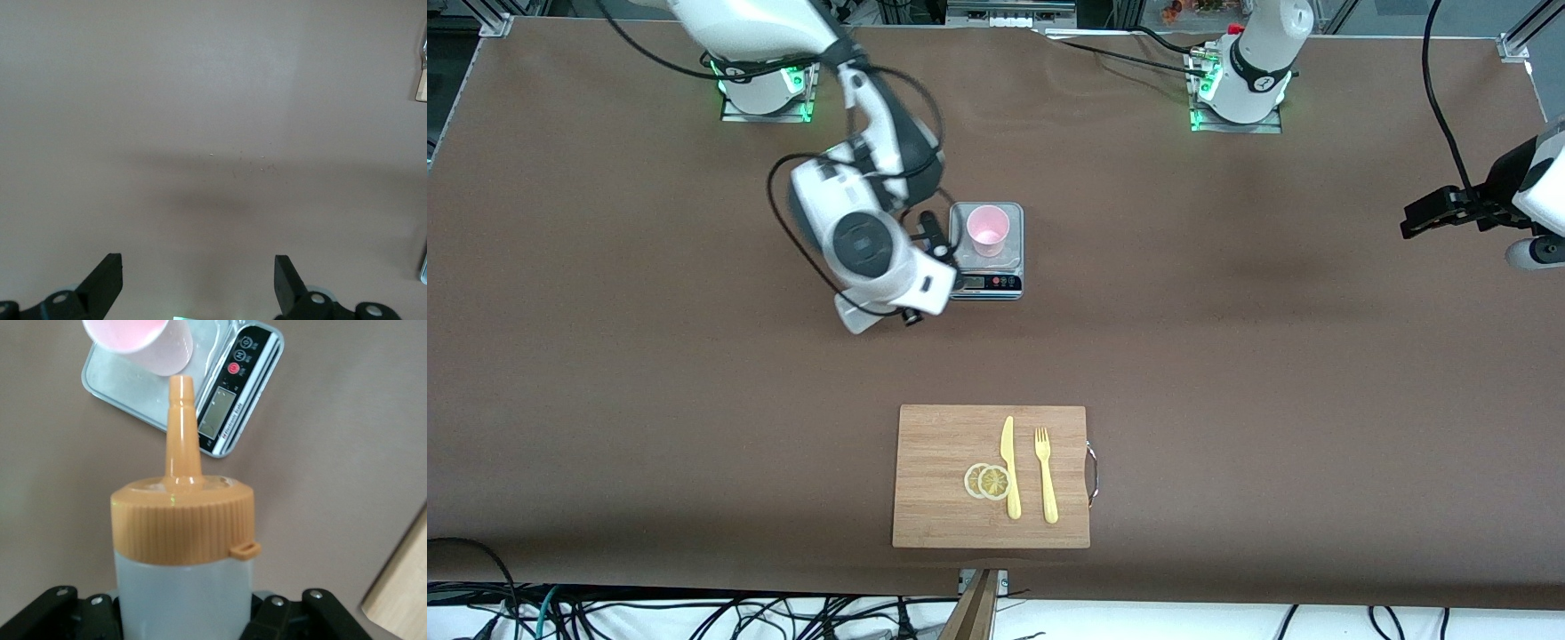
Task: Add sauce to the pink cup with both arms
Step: 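Carry the squeeze bottle back with the right gripper and lower it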
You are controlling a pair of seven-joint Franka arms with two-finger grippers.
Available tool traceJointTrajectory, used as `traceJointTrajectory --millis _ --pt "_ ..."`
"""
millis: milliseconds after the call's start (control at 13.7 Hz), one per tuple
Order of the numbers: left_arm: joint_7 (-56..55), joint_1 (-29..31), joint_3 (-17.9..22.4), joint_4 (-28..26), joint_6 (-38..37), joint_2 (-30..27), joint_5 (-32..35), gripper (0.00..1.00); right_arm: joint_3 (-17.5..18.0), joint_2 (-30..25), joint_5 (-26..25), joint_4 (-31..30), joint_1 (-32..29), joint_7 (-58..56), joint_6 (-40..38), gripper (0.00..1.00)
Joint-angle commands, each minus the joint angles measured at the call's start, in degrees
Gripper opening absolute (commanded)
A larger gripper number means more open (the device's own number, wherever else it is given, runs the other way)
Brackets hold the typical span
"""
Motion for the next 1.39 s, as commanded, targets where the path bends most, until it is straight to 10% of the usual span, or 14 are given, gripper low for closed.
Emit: traceJointTrajectory --millis 0,805,1317 --pt "0.9 0.6 0.0 0.8 -0.3 0.2 -1.8 1.00 0.8 -1.5 7.8 -0.6 -6.0 -9.1 -0.2 0.00" --pt "1.0 0.6 0.0 0.8 -0.3 0.2 -1.9 1.00 0.9 3.5 42.8 -7.6 -29.2 -43.9 -5.1 0.00" --pt "1.0 0.6 0.0 0.8 -0.3 0.3 -1.9 1.00 1.1 6.8 48.8 -11.9 -38.3 -51.6 -15.0 0.00"
